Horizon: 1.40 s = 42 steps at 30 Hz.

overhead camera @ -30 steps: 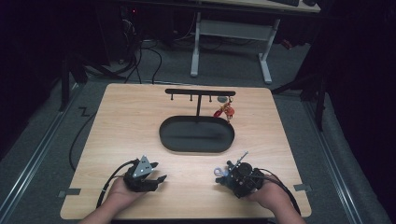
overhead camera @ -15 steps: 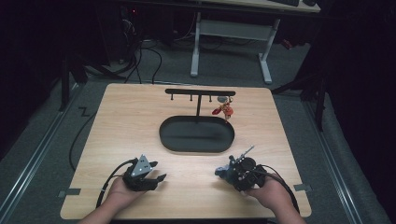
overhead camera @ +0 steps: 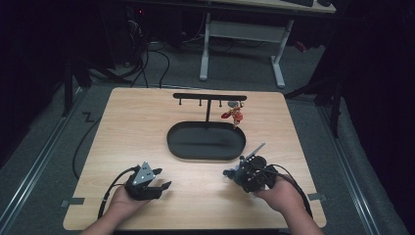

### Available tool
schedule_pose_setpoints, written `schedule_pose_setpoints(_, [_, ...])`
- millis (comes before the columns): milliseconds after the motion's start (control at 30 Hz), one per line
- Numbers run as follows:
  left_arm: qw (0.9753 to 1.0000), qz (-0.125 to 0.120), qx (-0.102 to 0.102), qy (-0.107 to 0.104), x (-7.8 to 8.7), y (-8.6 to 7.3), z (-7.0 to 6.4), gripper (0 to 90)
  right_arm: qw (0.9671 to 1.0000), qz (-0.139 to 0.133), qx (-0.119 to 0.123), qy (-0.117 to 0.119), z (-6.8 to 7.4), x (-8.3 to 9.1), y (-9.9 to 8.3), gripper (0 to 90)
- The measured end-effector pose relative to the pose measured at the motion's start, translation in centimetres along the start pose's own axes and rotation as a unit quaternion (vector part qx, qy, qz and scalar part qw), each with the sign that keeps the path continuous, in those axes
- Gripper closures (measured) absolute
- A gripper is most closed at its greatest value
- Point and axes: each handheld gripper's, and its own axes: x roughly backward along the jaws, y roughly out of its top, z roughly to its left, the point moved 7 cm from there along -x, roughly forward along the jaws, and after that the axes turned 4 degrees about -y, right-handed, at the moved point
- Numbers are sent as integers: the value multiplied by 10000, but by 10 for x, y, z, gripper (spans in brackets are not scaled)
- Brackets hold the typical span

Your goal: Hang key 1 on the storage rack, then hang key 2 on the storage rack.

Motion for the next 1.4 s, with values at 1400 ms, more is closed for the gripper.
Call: schedule_pose_setpoints(1400, [9999, 99, -35, 36, 6, -4, -3, 392, 9993, -123, -327, 112, -13, 71, 94, 459])
